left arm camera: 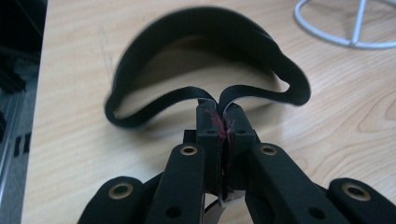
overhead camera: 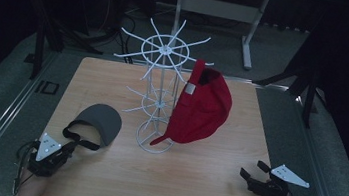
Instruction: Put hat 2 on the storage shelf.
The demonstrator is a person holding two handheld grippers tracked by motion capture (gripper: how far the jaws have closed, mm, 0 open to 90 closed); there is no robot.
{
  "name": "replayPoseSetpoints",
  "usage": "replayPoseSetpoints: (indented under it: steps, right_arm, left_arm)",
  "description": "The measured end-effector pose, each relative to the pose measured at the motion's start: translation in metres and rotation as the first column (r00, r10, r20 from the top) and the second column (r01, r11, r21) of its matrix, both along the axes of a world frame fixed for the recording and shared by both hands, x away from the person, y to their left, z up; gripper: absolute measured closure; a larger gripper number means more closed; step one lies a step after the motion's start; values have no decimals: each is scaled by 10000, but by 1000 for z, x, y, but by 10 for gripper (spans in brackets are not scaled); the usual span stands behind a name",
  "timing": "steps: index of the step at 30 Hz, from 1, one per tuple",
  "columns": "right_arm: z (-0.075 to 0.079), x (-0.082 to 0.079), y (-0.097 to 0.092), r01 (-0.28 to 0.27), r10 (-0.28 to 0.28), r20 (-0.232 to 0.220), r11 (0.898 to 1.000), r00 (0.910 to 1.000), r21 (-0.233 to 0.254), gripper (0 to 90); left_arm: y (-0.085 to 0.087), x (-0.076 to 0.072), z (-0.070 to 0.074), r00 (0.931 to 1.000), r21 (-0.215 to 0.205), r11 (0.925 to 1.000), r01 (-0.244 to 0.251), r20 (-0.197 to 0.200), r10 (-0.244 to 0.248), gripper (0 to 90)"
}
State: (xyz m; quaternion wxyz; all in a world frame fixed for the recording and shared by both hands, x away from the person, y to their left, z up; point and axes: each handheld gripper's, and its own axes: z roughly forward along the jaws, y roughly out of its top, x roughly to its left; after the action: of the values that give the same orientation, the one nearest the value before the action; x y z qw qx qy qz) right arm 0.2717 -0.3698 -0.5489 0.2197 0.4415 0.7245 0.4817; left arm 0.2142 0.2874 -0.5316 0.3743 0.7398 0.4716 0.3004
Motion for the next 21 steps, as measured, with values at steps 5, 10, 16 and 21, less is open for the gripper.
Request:
replayPoseSetpoints:
  steps: [5, 10, 16, 21]
  right_arm:
    - [0, 0, -1, -26, 26, -36, 10000, 10000, 83, 160]
    - [0, 1, -2, -19, 20, -82, 9999, 10000, 168, 160]
    - [0, 1, -3, -18, 23, -132, 9995, 9999, 322, 160]
    - [0, 1, -3, 71, -68, -137, 9997, 9999, 231, 160]
  left_arm:
    - [2, -2, 12, 9876, -512, 9939, 972, 1290, -900, 876]
    - [2, -2, 25, 9691, -385, 9908, 1296, 2164, -1184, 876]
    - [7, 4, 45, 9578, -798, 9873, 1376, 2648, -1121, 876]
    - [8, 9, 60, 9507, -756, 9854, 1527, 2837, -1256, 876]
